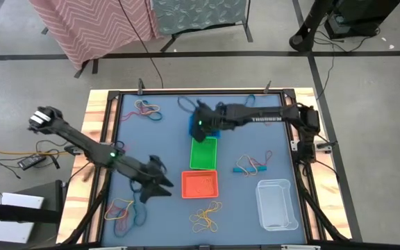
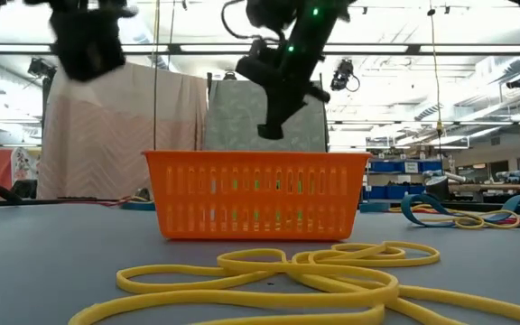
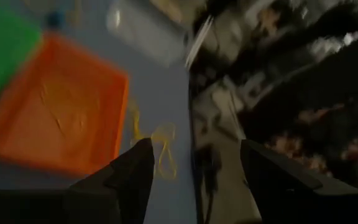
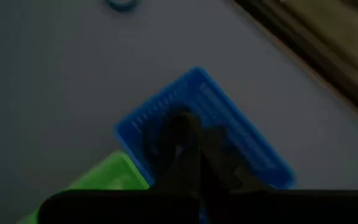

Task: Sort rubber bands into baskets
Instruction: Put the black rubber band into the blue bin, then put the yellow rubber band into the orange bin

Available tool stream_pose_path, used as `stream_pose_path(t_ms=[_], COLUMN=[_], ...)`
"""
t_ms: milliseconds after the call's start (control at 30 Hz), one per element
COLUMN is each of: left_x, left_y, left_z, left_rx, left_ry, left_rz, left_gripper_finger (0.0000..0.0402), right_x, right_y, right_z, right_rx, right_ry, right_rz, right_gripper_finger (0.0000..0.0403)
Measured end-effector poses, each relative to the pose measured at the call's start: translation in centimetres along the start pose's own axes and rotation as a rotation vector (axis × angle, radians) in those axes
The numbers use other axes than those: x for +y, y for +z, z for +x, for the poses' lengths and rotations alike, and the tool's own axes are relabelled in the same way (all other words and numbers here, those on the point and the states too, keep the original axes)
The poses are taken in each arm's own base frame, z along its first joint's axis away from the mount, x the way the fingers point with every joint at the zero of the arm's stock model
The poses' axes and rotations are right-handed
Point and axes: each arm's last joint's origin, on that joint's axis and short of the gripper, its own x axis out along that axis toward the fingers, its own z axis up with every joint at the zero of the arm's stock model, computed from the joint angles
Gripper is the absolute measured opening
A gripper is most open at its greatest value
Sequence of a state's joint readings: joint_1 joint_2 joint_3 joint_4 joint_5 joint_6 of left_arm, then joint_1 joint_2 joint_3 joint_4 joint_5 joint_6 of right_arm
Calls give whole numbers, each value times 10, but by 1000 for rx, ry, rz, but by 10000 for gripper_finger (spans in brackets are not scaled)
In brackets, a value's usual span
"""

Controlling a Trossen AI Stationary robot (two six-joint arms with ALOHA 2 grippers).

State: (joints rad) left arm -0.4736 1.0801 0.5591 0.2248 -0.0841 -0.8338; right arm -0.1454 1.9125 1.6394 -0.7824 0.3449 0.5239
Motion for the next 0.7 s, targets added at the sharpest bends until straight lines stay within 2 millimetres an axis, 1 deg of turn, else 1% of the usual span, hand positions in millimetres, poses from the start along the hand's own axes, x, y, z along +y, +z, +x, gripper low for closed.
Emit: stream_pose_path(t_ms=[67,133,233,300,367,567,633,700], left_x=[-5,-7,-6,-5,-4,0,2,3], left_y=[8,14,18,18,18,15,13,12], left_z=[-16,-30,-46,-54,-58,-58,-57,-57], left_rx=[-71,-122,-166,-173,-171,-130,-112,-96], left_ry=[6,30,74,96,106,149,167,183], left_rz=[35,61,88,96,111,128,133,137], left_gripper_finger=[241,241,241,241,241,241,241,241], right_x=[-7,-10,-11,-11,-12,-14,-15,-15], right_y=[6,7,7,7,5,2,2,2], right_z=[8,13,16,17,17,17,18,17], right_rx=[1,12,8,2,12,27,20,23], right_ry=[72,123,128,129,123,67,57,51], right_rz=[78,118,160,173,190,224,225,238], right_gripper_finger=[10,15,38,67,106,231,261,281])
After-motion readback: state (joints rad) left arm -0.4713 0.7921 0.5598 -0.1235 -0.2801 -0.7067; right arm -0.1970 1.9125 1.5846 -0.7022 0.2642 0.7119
